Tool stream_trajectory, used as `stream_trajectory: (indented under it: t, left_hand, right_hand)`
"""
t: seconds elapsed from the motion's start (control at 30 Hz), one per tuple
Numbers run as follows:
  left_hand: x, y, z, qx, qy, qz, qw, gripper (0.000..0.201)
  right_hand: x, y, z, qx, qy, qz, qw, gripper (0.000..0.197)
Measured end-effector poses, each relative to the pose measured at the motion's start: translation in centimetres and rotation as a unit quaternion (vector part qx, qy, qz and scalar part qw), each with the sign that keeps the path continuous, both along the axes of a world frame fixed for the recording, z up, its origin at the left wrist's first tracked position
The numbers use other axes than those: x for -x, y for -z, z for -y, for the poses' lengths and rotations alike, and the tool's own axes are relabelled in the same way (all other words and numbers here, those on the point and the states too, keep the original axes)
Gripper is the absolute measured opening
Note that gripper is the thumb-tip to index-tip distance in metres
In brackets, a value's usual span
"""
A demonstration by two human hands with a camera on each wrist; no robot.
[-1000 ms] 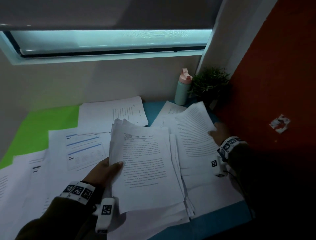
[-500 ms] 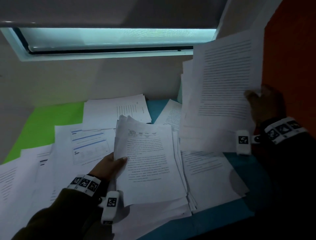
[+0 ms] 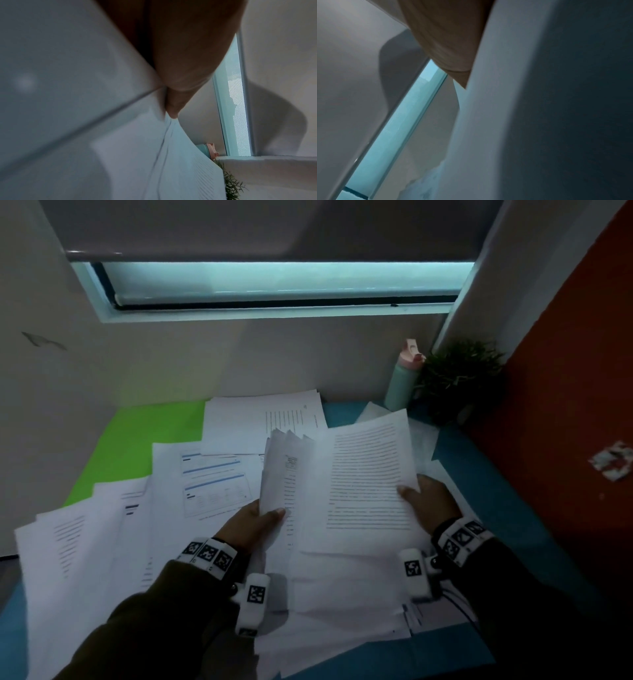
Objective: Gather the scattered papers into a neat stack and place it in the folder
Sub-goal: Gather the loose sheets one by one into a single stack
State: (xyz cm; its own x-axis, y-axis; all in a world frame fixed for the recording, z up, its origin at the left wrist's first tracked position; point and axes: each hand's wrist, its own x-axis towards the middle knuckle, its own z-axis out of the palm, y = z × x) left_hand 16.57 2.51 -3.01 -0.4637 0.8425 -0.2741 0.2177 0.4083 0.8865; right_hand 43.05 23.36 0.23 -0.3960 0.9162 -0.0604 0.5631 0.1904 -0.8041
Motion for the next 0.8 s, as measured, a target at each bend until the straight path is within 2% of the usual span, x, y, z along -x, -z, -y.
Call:
stream_trajectory:
  t: [0.07, 0.2, 0.3, 0.4, 0.63, 0.7, 0.73, 0.8]
  left_hand:
    - [-0.2, -0.1, 0.0, 0.0, 0.004, -0.006, 1.0, 0.062]
    - [-0.1, 0.2, -0.2, 0.006, -0.003, -0.009, 1.0, 0.038]
    - [0.1, 0.8, -0.3, 0.011, -0.009, -0.001, 1.0, 0.034]
    - [-0.2, 0.4, -0.5, 0.017, -0.017, 0.015, 1.0, 0.017]
    - [-0.3, -0.3, -0.7, 0.008, -0.041, 0.074, 0.996, 0.023]
    - [-0.1, 0.2, -0.4, -0.007, -0.022, 0.074, 0.997, 0.044]
    - [-0.1, 0.2, -0.2, -0.008, -0.008, 0.072, 0.997, 0.048]
    - [-0.3, -0.1, 0.1, -0.008, 0.008, 0.069, 0.998, 0.042]
  right_hand:
    - [0.6, 0.8, 0.4, 0.016, -0.003, -0.002, 1.0, 0.026]
    - [1.5, 1.8, 1.1, 0.031, -0.015, 0.005, 0.999, 0.026]
    - [1.2, 1.9, 0.8, 0.025, -0.01, 0.015, 1.0, 0.021]
    - [0.3, 1.2, 0.1, 0.003, 0.017, 0.032, 0.999, 0.019]
    - [1.8, 1.1, 1.3, 0.006, -0.036, 0.057, 0.998, 0.016]
    - [3.1, 1.7, 2.5, 0.002, -0.048, 0.062, 0.997, 0.016]
    - [3.8, 2.0, 3.0, 0.002, -0.058, 0.061, 0.996, 0.014]
    - [4.6, 2.3, 3.8, 0.002, -0.084, 0.07, 0.994, 0.015]
